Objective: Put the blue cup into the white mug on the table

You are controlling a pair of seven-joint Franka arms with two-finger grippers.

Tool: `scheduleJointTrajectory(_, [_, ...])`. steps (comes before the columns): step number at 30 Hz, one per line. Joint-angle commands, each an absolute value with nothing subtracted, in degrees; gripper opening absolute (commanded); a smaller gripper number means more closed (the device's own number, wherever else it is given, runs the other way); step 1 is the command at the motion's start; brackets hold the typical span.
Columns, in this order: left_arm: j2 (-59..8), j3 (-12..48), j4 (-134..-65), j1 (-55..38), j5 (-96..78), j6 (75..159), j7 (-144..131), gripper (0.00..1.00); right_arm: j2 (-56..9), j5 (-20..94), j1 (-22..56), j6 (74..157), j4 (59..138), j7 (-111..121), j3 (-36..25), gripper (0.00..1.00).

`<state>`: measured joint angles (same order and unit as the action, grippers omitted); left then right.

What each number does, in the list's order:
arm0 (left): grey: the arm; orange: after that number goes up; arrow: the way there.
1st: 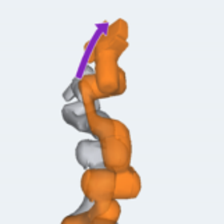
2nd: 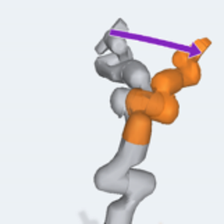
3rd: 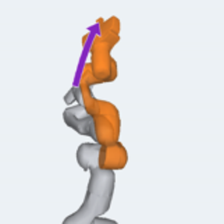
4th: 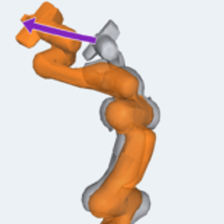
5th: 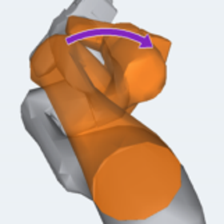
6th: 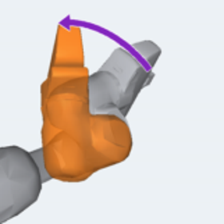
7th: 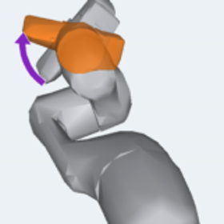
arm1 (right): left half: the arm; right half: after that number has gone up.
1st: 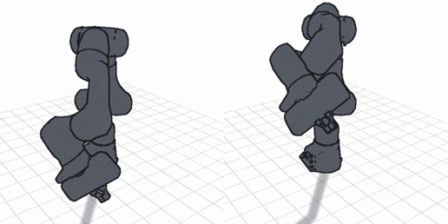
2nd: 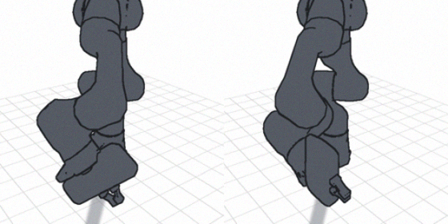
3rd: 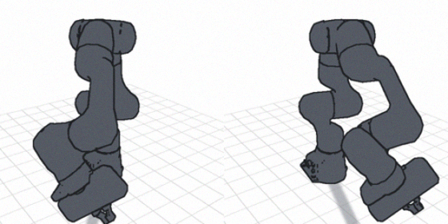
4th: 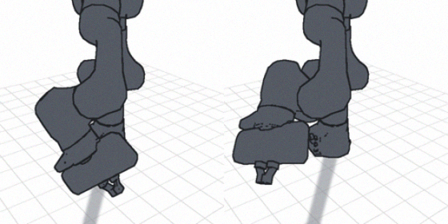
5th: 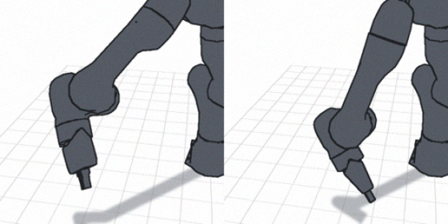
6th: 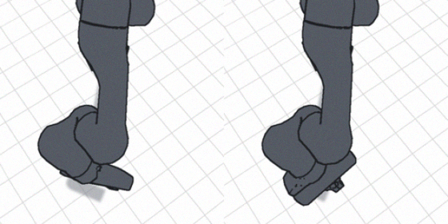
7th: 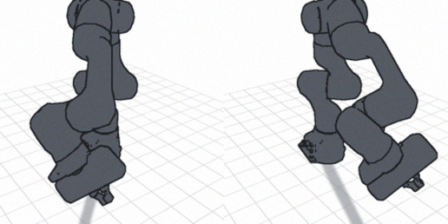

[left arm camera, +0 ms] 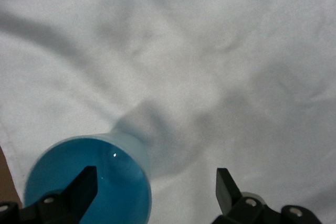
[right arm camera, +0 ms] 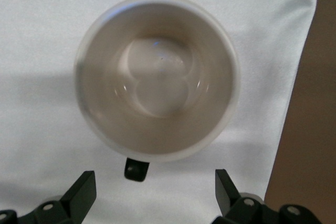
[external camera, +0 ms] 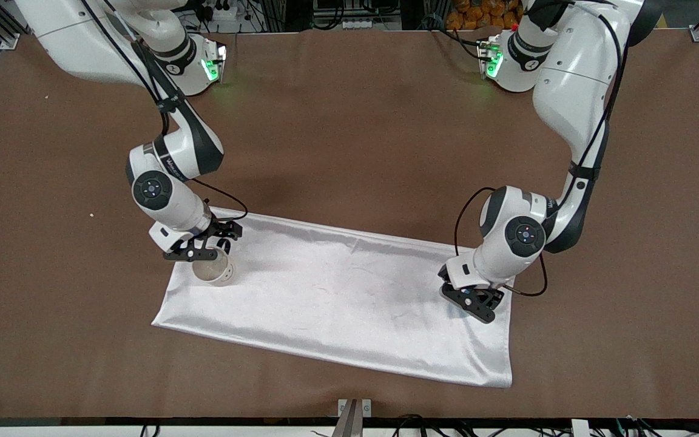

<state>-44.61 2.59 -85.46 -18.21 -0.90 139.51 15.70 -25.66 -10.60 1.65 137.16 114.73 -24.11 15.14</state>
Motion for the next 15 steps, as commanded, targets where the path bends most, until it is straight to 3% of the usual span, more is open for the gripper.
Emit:
scheduleJointTrajectory(1, [-45.4, 2.5, -84.4, -18.2, -0.5, 139.7, 17.0, 0.89, -26.7, -12.4, 1.1, 139.3, 114.3, -23.8, 14.7, 1.0])
scheduleJointTrajectory(3, [-45.4, 2.5, -84.3, -18.1, -0.6, 139.7, 18.2, 0.39, -26.8, -12.4, 1.1, 139.8, 114.3, -23.8, 14.7, 1.0])
scheduleJointTrajectory(4, [-45.4, 2.5, -84.3, -18.2, -0.6, 139.7, 18.5, 0.21, -27.0, -12.4, 1.1, 139.9, 114.3, -23.8, 14.7, 1.0])
scheduleJointTrajectory(6, [-45.4, 2.5, -84.3, -18.0, -0.6, 139.7, 18.7, 0.03, -27.1, -12.4, 1.1, 140.0, 114.0, -23.8, 14.7, 1.0])
scheduleJointTrajectory(15, [-45.1, 2.0, -84.3, -18.1, -0.2, 139.7, 19.4, 0.0, -28.7, -11.7, 1.7, 140.0, 110.9, -24.6, 14.8, 1.0])
